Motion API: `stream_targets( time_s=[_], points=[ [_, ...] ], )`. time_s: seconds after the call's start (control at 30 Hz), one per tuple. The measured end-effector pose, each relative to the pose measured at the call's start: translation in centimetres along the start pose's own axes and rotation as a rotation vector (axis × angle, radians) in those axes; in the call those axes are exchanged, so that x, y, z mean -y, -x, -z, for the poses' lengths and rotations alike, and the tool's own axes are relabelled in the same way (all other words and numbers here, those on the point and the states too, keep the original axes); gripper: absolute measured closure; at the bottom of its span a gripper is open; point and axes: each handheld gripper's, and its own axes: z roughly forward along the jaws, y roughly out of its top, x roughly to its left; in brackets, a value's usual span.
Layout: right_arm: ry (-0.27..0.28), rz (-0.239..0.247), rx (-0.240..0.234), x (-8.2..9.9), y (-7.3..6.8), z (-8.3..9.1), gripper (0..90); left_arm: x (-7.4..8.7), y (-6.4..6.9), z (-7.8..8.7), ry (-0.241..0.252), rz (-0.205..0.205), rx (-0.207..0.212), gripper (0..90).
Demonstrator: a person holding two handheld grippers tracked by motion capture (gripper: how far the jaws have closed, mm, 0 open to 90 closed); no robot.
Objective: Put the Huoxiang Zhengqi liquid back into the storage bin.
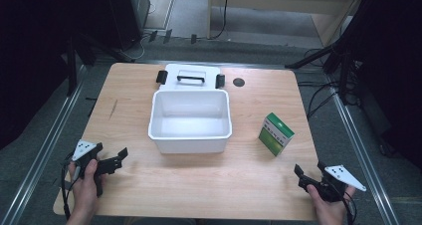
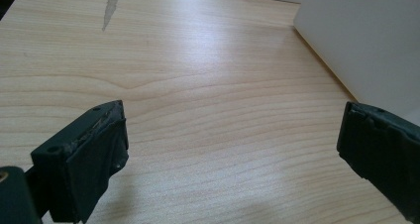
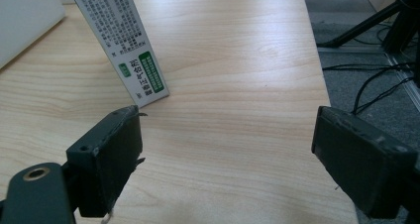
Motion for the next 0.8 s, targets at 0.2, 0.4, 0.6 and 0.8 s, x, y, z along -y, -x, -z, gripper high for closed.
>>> stream_targets(
  time_s=[0.2,0.4,0.6,0.8],
  points=[
    [-0.024,0.023,0.013,0.1,-0.4,-0.2,12.8,0.0,0.1,0.0,0.000,-0.001,-0.003,0.3],
    [-0.031,0.039,0.014,0.1,-0.6,-0.2,13.1,0.0,0.2,-0.1,-0.008,-0.003,-0.006,0.3],
    [-0.048,0.068,0.032,0.0,-0.8,-0.4,13.8,0.0,0.1,-0.1,-0.008,0.002,0.003,0.3],
    [-0.080,0.092,0.066,-0.5,-1.8,-0.4,14.2,0.0,0.0,-0.1,-0.003,0.005,0.008,0.3]
  ],
)
